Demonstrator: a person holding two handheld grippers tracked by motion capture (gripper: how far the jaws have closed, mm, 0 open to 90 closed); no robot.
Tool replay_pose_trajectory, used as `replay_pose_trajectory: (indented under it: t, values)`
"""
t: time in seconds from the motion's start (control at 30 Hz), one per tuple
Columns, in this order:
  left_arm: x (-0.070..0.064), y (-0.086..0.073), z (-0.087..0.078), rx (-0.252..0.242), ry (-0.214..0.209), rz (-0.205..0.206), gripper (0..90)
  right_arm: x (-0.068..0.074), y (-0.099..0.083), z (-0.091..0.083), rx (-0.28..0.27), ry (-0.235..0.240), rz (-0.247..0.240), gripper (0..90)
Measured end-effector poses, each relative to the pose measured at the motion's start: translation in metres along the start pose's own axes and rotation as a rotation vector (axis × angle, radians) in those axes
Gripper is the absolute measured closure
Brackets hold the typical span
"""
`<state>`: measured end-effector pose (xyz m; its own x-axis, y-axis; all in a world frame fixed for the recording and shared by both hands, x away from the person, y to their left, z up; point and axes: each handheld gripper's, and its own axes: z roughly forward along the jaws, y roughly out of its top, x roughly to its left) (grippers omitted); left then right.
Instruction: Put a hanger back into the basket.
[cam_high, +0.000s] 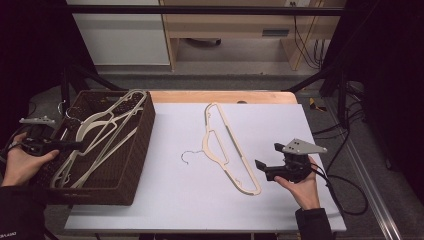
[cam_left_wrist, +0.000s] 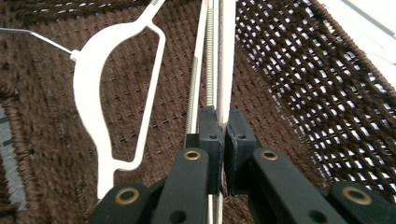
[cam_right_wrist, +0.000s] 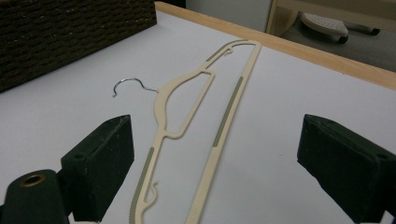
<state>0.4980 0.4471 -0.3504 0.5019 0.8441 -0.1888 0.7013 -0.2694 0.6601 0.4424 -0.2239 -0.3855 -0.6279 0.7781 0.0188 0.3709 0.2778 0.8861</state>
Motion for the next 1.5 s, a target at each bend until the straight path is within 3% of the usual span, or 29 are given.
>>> replay_pose_trajectory:
  t: [0.1, 0.17, 0.2, 0.23, 0.27, 0.37, 0.43, 0.47, 0.53, 0.57, 0.6, 0.63, 0.67, 0.73, 0.8, 0.93, 0.97, 1.0, 1.07, 1.13, 1.2, 1.27, 1.37, 1.5]
  values:
    - [-0.004, 0.003, 0.007, 0.028, 0.022, 0.019, 86.7, 0.001, 0.0, 0.001, 0.01, 0.009, 0.001, 10.9]
    - [-0.004, 0.005, 0.009, 0.049, 0.062, 0.036, 85.5, 0.001, 0.0, 0.002, 0.009, 0.007, -0.001, 10.8]
    - [-0.004, 0.005, 0.009, 0.043, 0.097, 0.03, 83.9, 0.001, 0.0, 0.002, 0.01, 0.008, -0.001, 10.8]
    - [0.001, 0.003, 0.011, 0.042, 0.184, 0.025, 81.7, 0.001, 0.0, 0.002, 0.009, 0.009, 0.0, 10.8]
    - [0.001, 0.003, 0.011, 0.042, 0.184, 0.025, 79.8, 0.001, 0.0, 0.002, 0.009, 0.009, 0.0, 10.8]
    - [0.007, -0.004, 0.019, 0.041, 0.26, 0.001, 77.0, 0.002, -0.001, 0.003, 0.016, 0.007, 0.004, 10.8]
    - [0.011, -0.007, 0.022, 0.046, 0.265, -0.019, 78.8, 0.001, -0.001, 0.004, 0.017, 0.01, -0.005, 10.8]
    - [0.013, -0.008, 0.022, 0.051, 0.252, -0.05, 79.5, 0.002, -0.001, 0.005, 0.021, 0.012, -0.005, 10.8]
    - [0.014, -0.008, 0.021, 0.034, 0.25, -0.054, 81.0, 0.002, -0.001, 0.006, 0.025, 0.015, -0.003, 10.7]
    - [0.014, -0.007, 0.018, 0.013, 0.26, -0.049, 82.6, 0.002, -0.002, 0.006, 0.027, 0.013, -0.005, 10.7]
    - [0.014, -0.007, 0.014, -0.011, 0.243, -0.042, 82.6, 0.002, -0.002, 0.006, 0.027, 0.013, -0.005, 10.7]
    - [0.013, -0.003, 0.005, 0.007, 0.207, 0.0, 84.8, 0.002, -0.002, 0.007, 0.026, 0.012, -0.008, 10.6]
    - [0.013, -0.003, 0.005, 0.007, 0.207, 0.0, 85.4, 0.002, -0.002, 0.007, 0.026, 0.012, -0.008, 10.6]
    - [0.011, 0.0, 0.002, 0.058, 0.181, 0.023, 85.9, 0.002, -0.002, 0.007, 0.026, 0.012, -0.007, 10.7]
    - [0.011, 0.001, 0.004, 0.063, 0.153, -0.003, 85.9, 0.003, -0.002, 0.007, 0.028, 0.013, -0.001, 10.6]
    - [0.015, -0.003, 0.027, 0.074, 0.207, -0.038, 79.9, 0.003, -0.001, 0.007, 0.026, 0.019, -0.01, 10.7]
    - [0.016, -0.005, 0.032, 0.072, 0.23, -0.032, 69.3, 0.003, -0.001, 0.006, 0.029, 0.017, -0.004, 10.7]
    - [0.018, -0.006, 0.034, 0.081, 0.251, -0.025, 69.3, 0.003, -0.001, 0.006, 0.029, 0.017, -0.004, 10.7]
    - [0.019, -0.007, 0.033, 0.065, 0.271, -0.019, 64.2, 0.003, -0.001, 0.006, 0.026, 0.018, -0.006, 10.7]
    - [0.016, -0.008, 0.029, 0.002, 0.27, -0.02, 61.2, 0.003, -0.001, 0.006, 0.023, 0.02, -0.008, 10.7]
    - [0.011, -0.009, 0.023, -0.056, 0.271, -0.002, 51.9, 0.003, -0.001, 0.006, 0.019, 0.017, -0.007, 10.7]
    - [0.005, -0.009, 0.017, -0.117, 0.23, -0.006, 48.8, 0.003, -0.001, 0.006, 0.018, 0.016, -0.009, 10.7]
    - [-0.006, -0.007, 0.01, -0.188, 0.232, 0.01, 37.5, 0.004, 0.0, 0.005, 0.007, 0.014, -0.011, 10.7]
    - [-0.026, -0.006, 0.005, -0.26, 0.206, 0.03, 32.5, 0.004, 0.001, 0.002, 0.001, 0.015, -0.009, 10.7]
